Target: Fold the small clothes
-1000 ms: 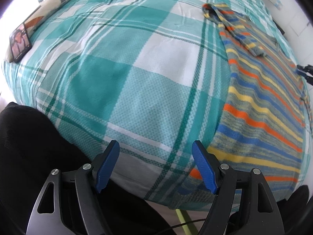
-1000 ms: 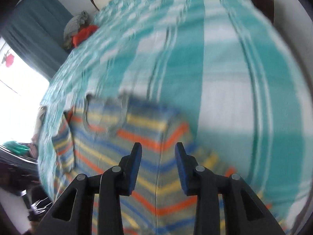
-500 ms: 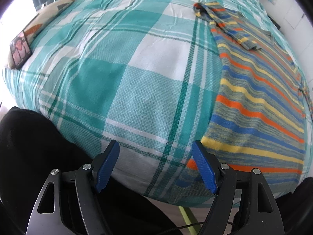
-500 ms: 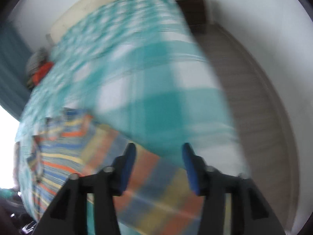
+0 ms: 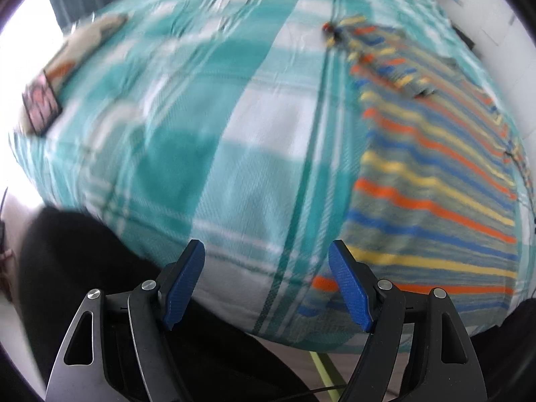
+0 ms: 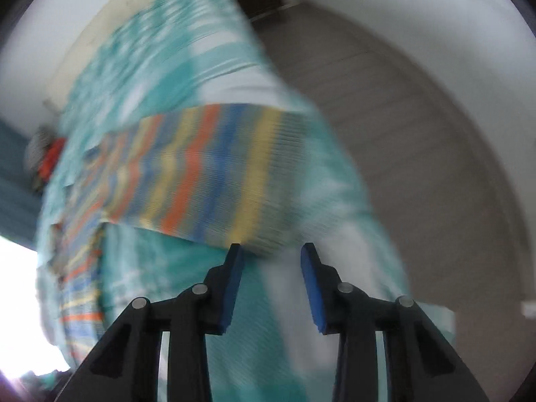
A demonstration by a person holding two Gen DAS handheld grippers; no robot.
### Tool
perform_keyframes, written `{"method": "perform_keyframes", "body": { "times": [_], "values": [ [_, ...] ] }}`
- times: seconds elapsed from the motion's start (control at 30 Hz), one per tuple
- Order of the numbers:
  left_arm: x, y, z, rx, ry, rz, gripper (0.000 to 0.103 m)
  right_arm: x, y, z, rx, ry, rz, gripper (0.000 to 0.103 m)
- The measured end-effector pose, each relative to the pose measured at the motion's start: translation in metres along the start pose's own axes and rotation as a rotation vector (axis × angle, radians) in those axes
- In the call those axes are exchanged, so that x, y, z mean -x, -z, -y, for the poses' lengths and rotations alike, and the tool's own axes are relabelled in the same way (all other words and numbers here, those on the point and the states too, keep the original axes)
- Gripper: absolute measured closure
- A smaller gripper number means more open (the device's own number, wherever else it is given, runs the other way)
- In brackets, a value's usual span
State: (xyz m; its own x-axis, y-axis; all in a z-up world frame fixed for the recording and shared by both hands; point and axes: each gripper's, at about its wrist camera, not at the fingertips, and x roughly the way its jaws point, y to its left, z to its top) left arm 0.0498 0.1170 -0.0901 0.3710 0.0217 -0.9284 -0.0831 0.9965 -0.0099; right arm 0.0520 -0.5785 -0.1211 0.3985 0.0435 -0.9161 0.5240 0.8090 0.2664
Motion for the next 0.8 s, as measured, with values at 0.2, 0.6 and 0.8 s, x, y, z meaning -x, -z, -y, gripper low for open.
{"method": "perform_keyframes", "body": {
  "times": [0.2,0.6,0.8],
  "values": [
    [0.053,-0.080,0.083,-0.318,0.096,0.271,0.008,0.054,0.045,-0.042,0.082,-0.017,0.169,0.054],
    [-0.115,-0.178,0.172,-0.523,0.088,0.006,0.098,0.031,0.140,-0.143,0.210,-0.216,0.175,0.048],
    [-0.071,-0.229,-0.001,0.116,0.148,0.125,0.099,0.036,0.146,-0.149,0.297,-0.178,0.234,0.048]
  ]
}}
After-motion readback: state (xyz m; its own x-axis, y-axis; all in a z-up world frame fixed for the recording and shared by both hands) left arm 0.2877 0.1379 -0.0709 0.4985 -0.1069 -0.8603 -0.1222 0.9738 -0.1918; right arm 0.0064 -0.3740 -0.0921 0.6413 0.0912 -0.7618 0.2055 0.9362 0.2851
